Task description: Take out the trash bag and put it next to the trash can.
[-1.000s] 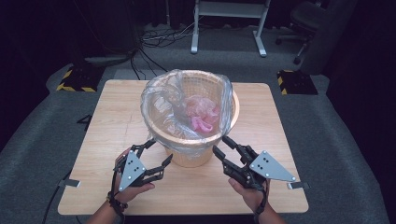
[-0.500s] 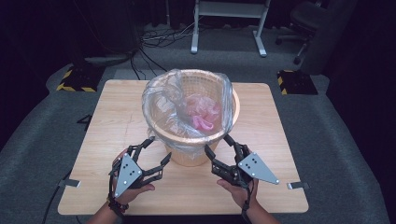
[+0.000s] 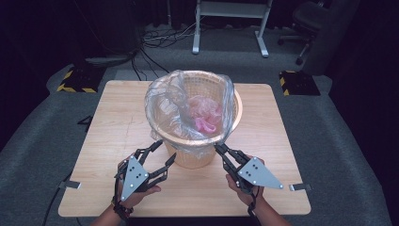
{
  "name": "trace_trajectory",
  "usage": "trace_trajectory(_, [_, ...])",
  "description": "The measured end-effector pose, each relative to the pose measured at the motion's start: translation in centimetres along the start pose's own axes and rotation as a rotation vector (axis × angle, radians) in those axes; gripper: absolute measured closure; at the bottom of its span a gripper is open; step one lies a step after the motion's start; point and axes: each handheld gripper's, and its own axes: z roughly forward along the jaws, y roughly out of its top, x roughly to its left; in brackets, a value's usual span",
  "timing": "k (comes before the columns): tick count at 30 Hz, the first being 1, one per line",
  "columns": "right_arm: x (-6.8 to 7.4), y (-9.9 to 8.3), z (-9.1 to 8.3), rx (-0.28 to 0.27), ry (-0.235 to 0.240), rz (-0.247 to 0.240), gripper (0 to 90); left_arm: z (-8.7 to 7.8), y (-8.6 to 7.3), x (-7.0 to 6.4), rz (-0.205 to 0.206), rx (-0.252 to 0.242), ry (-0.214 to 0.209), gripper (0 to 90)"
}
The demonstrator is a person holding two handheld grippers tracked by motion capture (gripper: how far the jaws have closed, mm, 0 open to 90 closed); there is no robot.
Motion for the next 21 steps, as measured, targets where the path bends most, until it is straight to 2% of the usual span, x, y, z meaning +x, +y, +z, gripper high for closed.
trace_trajectory(2, [0.5, 0.2, 0.0, 0.006, 0.023, -0.053, 88.9, 0.1, 0.2, -0.3, 0.015, 0.012, 0.012, 52.8])
trace_trajectory(3, [0.8, 0.3, 0.1, 0.017, 0.03, -0.09, 88.9, 0.1, 0.3, -0.5, 0.016, 0.011, 0.002, 54.8])
trace_trajectory(5, [1.2, 0.5, 0.2, 0.025, 0.048, -0.144, 88.9, 0.1, 0.4, -0.9, 0.018, 0.012, -0.011, 52.4])
trace_trajectory(7, [1.6, 0.6, 0.3, 0.031, 0.077, -0.179, 88.9, 0.0, 0.7, -1.3, 0.014, 0.008, -0.045, 52.6])
trace_trajectory(10, [1.9, 0.7, 0.6, 0.041, 0.102, -0.22, 88.9, -0.1, 1.2, -2.1, 0.032, 0.001, -0.074, 52.6])
trace_trajectory(11, [2.0, 0.7, 0.6, 0.043, 0.103, -0.232, 88.9, -0.1, 1.4, -2.3, 0.036, 0.001, -0.084, 50.9])
trace_trajectory(13, [2.2, 0.7, 0.8, 0.042, 0.107, -0.265, 87.7, -0.2, 1.6, -2.6, 0.011, -0.002, -0.097, 44.5])
trace_trajectory(14, [2.1, 0.6, 0.8, 0.04, 0.116, -0.27, 83.3, -0.2, 1.8, -2.6, -0.008, -0.001, -0.109, 43.5])
trace_trajectory(16, [2.3, 0.5, 0.9, 0.053, 0.143, -0.292, 76.6, -0.1, 2.0, -2.8, -0.013, 0.011, -0.113, 41.8])
trace_trajectory(17, [2.4, 0.4, 0.9, 0.055, 0.147, -0.308, 74.3, 0.0, 2.1, -2.9, -0.003, 0.02, -0.105, 41.0])
trace_trajectory(21, [2.5, 0.3, 0.9, 0.083, 0.227, -0.309, 52.9, -0.2, 2.2, -3.4, 0.032, 0.024, -0.097, 36.1])
